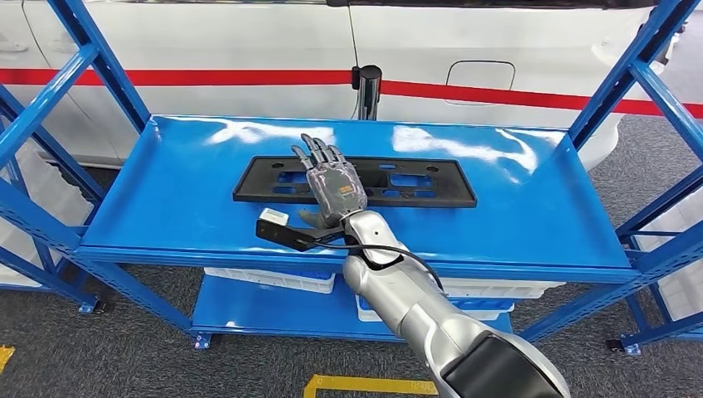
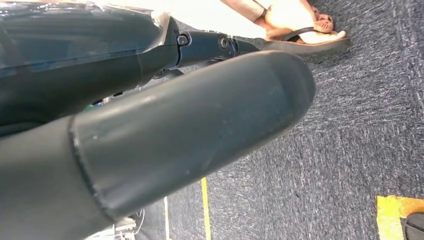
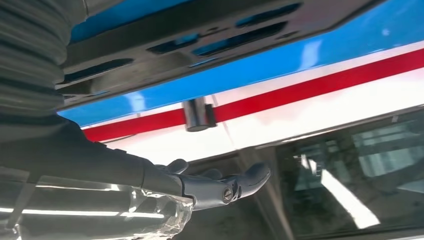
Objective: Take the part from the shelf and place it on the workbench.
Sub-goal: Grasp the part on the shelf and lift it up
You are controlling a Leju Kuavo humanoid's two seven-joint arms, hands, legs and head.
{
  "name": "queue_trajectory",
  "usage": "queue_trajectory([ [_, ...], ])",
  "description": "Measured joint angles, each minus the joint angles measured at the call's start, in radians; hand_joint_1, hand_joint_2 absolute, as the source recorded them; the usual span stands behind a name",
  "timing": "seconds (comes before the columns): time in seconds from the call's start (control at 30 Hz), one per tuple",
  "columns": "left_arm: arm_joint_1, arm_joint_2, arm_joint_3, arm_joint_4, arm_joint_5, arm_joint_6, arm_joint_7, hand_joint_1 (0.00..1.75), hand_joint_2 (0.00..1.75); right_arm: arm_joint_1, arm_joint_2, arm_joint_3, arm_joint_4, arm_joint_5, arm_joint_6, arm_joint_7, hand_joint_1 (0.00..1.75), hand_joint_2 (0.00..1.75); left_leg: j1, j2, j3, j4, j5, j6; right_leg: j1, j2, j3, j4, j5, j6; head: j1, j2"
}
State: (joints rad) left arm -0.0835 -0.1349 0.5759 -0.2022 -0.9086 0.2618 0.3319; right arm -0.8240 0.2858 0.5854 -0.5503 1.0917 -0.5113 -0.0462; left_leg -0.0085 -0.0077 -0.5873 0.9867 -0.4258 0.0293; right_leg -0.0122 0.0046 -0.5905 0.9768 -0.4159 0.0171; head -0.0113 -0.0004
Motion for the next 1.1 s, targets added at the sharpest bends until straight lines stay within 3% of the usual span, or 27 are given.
queue_trajectory([
  [0.53, 0.0, -0.002, 0.007, 0.0, -0.035, 0.002, -0.041, 0.0, 0.0, 0.02, -0.079, -0.136, 0.049, 0.105, -0.019, 0.072, 0.0, 1.75, 0.001, 0.0, 0.0, 0.0, 0.0, 0.0, 0.0, 0.0, 0.0, 0.0, 0.0, 0.0, 0.0, 0.0],
  [0.67, 0.0, -0.002, 0.007, 0.0, -0.039, 0.0, -0.039, 0.0, 0.0, 0.026, -0.081, -0.139, 0.051, 0.125, -0.018, 0.083, 1.7, 1.75, 0.001, 0.0, 0.0, 0.0, 0.0, 0.0, 0.0, 0.0, 0.0, 0.0, 0.0, 0.0, 0.0, 0.0],
  [1.1, -0.001, -0.002, 0.016, 0.0, -0.065, 0.002, -0.044, 0.0, 0.0, 0.047, -0.078, -0.166, 0.048, 0.212, -0.016, 0.073, 1.75, 1.75, 0.001, 0.0, 0.0, 0.0, 0.0, 0.0, 0.0, 0.0, 0.0, 0.0, 0.0, 0.0, 0.0, 0.0],
])
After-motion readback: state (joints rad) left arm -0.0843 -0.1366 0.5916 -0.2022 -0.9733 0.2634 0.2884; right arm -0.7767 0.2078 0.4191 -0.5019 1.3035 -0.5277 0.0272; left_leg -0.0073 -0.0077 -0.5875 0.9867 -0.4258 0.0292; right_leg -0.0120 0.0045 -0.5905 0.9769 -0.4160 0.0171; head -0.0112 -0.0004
